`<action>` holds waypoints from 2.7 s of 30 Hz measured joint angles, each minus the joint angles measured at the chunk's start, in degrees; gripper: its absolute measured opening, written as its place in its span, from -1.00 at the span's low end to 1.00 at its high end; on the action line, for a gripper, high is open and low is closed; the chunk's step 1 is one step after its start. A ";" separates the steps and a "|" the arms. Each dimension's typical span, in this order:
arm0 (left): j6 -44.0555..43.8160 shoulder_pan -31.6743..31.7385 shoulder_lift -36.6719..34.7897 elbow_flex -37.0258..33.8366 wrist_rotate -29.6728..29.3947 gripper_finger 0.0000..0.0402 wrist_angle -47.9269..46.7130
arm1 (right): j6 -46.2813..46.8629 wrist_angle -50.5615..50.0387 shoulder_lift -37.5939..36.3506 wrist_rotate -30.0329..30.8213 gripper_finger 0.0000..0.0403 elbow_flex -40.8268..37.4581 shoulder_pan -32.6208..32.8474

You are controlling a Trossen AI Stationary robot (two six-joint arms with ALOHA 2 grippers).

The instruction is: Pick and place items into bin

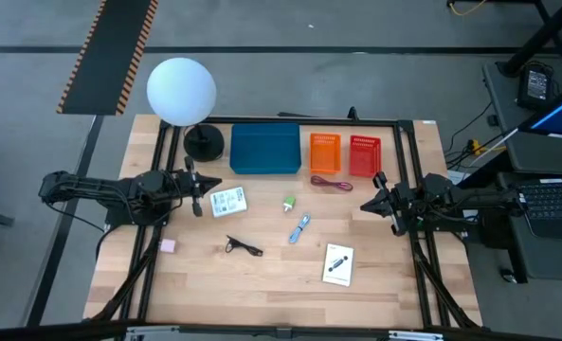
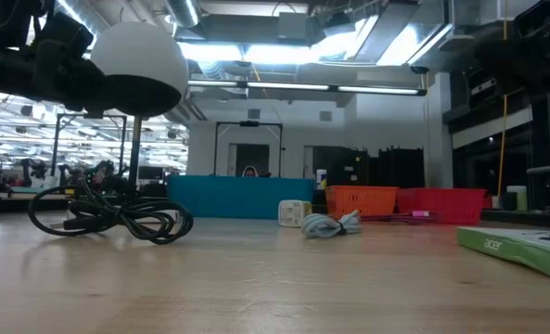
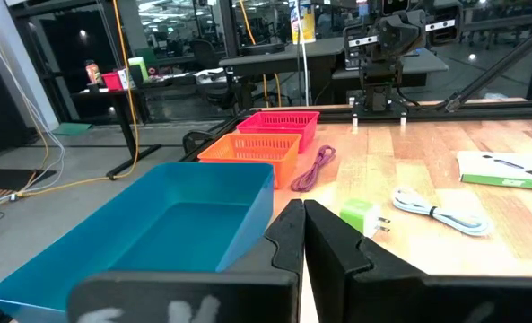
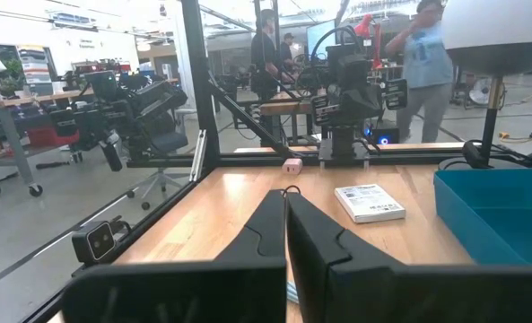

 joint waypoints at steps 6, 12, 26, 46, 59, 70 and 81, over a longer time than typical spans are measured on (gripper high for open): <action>0.00 0.01 0.00 0.01 0.00 -0.97 0.00 | 0.02 0.00 -0.01 0.00 -1.00 0.00 0.01; 0.01 0.00 0.00 0.00 0.01 -0.97 0.00 | 0.03 0.00 0.00 0.00 -1.00 -0.01 0.00; 0.01 0.00 0.00 0.00 0.00 -0.97 0.00 | 0.04 -0.01 -0.01 0.00 -1.00 -0.02 0.01; 0.00 -0.01 0.01 0.01 0.01 -0.97 0.01 | 0.00 0.00 0.01 0.00 -1.00 -0.02 0.01; 0.35 -0.01 0.01 0.02 0.01 -0.97 2.21 | -1.47 0.07 0.00 0.65 -1.00 -0.01 0.00; -2.43 0.01 0.01 0.02 -0.04 -0.97 2.37 | -1.64 0.02 -0.01 0.98 -1.00 -0.02 0.01; -6.83 0.01 0.01 0.02 0.60 -0.97 3.29 | 0.20 0.00 0.00 1.07 -1.00 -0.02 0.00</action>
